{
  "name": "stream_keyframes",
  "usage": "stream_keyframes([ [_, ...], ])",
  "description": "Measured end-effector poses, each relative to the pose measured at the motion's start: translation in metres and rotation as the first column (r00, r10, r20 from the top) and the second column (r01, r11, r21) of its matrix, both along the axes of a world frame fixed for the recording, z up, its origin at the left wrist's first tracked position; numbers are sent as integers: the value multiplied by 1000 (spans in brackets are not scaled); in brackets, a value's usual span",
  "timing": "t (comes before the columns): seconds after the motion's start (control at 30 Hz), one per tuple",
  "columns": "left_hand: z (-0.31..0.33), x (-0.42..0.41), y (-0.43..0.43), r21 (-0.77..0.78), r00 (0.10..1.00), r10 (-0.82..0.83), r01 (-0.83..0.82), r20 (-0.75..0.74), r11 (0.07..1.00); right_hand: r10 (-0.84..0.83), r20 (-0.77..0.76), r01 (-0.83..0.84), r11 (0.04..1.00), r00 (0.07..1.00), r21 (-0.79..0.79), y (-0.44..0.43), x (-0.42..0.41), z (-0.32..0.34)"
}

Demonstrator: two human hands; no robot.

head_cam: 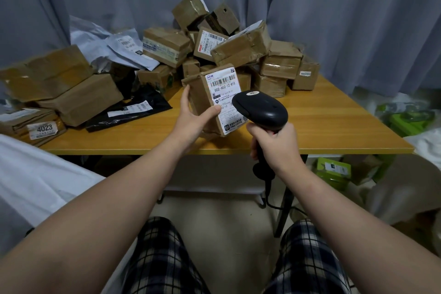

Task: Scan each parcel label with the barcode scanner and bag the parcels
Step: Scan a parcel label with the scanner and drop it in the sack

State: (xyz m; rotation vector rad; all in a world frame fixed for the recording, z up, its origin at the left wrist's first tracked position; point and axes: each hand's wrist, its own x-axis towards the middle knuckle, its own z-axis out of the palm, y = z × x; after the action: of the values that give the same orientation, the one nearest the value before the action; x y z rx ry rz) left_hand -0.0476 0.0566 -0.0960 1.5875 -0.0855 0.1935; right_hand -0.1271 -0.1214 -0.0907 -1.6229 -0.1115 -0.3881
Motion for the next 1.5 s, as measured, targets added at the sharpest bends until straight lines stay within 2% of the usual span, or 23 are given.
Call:
stream_keyframes([
  [0.17,11,-29,33,23,994,70,-73,88,997,100,14,-100,995,995,12,37,5,8],
  [0.37,1,-100,127,65,952,276,-286,133,956,397,-40,-398,918,917,-8,133,3,4],
  [0.57,-34,-181,247,179,787,606,-617,115,767,625,-189,-648,754,758,-105,247,-6,-11],
  [0.67,-57,-215,298,276,691,720,-705,59,654,677,-289,-730,668,677,-144,296,-14,-28],
  [0.73,-77,-228,327,439,621,784,-705,3,557,677,-339,-754,621,653,-214,326,-19,-45],
  [0.8,-95,-229,350,632,524,846,-623,-99,460,657,-357,-746,547,664,-380,352,-19,-63],
  [0.87,-109,-224,368,787,436,879,-467,-191,403,679,-387,-751,383,624,-538,372,-21,-77],
  [0.93,-127,-218,381,851,408,868,-311,-282,423,665,-472,-757,222,579,-615,382,-18,-95],
  [0.97,-140,-217,387,875,400,857,-218,-324,432,612,-505,-736,195,608,-649,395,-15,-113],
  [1.0,-152,-216,390,895,392,848,-119,-355,430,422,-499,-632,278,757,-724,408,-12,-133],
  [1.03,-164,-216,392,908,384,844,-32,-374,417,103,-390,-404,235,915,-884,405,5,-160],
  [1.07,-173,-216,392,919,381,846,26,-373,394,-249,-258,-174,314,934,-933,416,15,-186],
  [1.1,-182,-215,391,926,382,849,55,-366,374,-598,-107,119,326,795,-938,439,16,-205],
  [1.13,-188,-214,390,931,387,851,63,-355,360,-771,-4,316,266,637,-911,453,15,-223],
  [1.17,-194,-213,391,931,393,849,62,-353,359,-827,57,417,221,559,-882,461,12,-237],
  [1.2,-200,-212,391,926,398,841,68,-366,370,-841,22,454,270,541,-849,462,8,-234],
  [1.27,-208,-210,392,905,399,815,120,-419,407,-788,4,479,371,616,-795,459,6,-226],
  [1.33,-209,-209,391,900,405,805,152,-433,408,-633,-53,358,503,772,-787,443,7,-227],
  [1.37,-206,-208,388,909,424,805,144,-415,392,-490,-83,217,524,868,-823,434,5,-223],
  [1.4,-202,-207,386,922,450,807,123,-382,368,-309,-220,-30,520,925,-854,418,-7,-211],
  [1.43,-197,-206,383,933,475,807,96,-350,347,-123,-312,-240,401,942,-884,399,-15,-197],
  [1.47,-190,-205,379,939,496,805,66,-325,339,29,-426,-400,405,904,-822,382,-19,-180],
  [1.5,-183,-204,374,940,513,802,33,-307,339,308,-474,-563,374,825,-737,378,-25,-156],
])
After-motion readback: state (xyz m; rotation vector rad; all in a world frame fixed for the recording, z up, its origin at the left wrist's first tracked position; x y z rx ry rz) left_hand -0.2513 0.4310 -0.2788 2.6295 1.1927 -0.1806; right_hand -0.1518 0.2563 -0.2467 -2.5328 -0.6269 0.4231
